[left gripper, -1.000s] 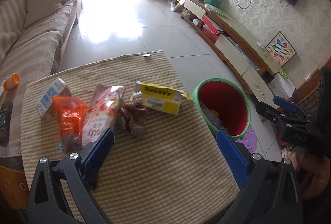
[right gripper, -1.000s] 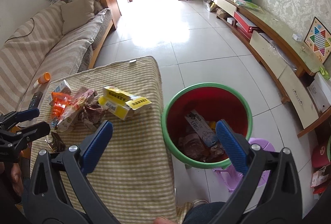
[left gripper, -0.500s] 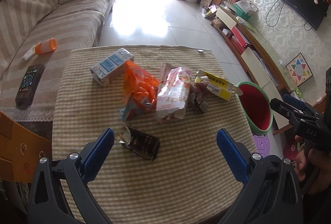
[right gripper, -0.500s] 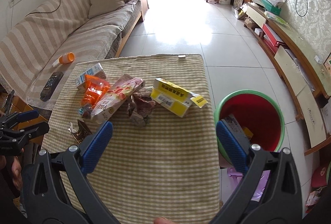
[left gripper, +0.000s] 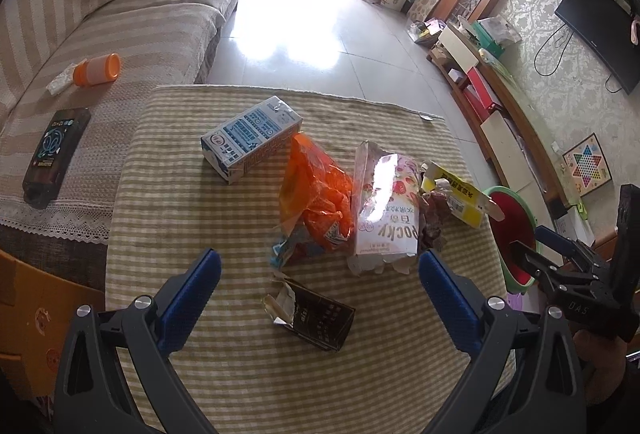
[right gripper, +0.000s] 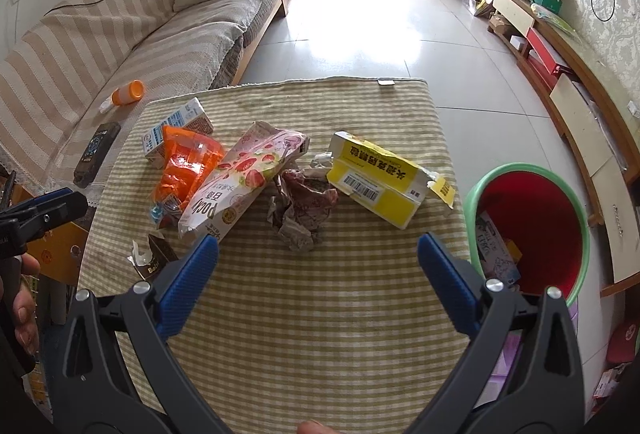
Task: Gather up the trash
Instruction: 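Move both open tools back over the table, then grasp the orange plastic bag with the left tool while the right tool grasps the crumpled brown paper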
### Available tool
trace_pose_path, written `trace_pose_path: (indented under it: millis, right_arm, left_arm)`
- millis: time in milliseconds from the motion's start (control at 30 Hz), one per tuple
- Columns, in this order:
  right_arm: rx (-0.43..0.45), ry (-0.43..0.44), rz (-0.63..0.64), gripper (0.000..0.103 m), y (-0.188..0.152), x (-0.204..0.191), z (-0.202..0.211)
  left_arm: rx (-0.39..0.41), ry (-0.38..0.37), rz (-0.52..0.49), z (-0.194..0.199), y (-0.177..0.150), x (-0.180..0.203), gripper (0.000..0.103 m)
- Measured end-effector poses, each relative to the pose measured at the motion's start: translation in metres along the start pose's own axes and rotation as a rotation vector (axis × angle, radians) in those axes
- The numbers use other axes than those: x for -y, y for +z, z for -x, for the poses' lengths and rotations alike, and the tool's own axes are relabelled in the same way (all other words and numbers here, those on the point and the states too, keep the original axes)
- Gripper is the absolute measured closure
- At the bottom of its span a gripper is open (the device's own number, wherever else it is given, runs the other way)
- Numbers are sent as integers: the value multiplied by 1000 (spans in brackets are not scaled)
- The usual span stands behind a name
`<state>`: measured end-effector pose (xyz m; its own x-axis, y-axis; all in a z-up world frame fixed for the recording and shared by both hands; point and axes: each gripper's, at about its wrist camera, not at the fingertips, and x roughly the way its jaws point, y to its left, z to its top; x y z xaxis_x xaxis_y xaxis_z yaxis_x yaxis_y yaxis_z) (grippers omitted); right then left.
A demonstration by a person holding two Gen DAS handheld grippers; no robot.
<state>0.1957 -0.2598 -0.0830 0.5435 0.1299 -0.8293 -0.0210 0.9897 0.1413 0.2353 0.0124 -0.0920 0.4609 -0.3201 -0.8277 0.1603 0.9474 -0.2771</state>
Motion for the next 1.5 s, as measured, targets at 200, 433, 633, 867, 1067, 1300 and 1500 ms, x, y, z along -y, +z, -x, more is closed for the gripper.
trace_pose_path:
  millis: [200, 433, 633, 867, 1067, 1300, 1500]
  right_arm:
    - [-20, 5, -1, 5, 9, -1, -26]
    - [-58, 14, -23, 10, 15, -1, -58]
    - [-96, 20, -44, 15, 17, 1, -84]
    - [-132, 25, -46, 24, 18, 1, -107]
    - [-147, 73, -60, 50, 15, -1, -118]
    - [-136, 78, -66, 63, 15, -1, -113]
    - [-117, 83, -56, 66, 14, -2, -97]
  left_arm:
    - [-32, -19, 17, -31, 19, -5, 8]
    - [-76, -18, 31, -73, 32, -8, 9]
    - [-137, -27, 54, -110, 35, -17, 16]
    - [-186, -47, 51, -137, 31, -17, 24]
    - [-196, -75, 25, -145, 29, -11, 37]
    - [-196, -56, 9, -142, 29, -8, 49]
    - [-134, -21, -13, -116, 28, -9, 51]
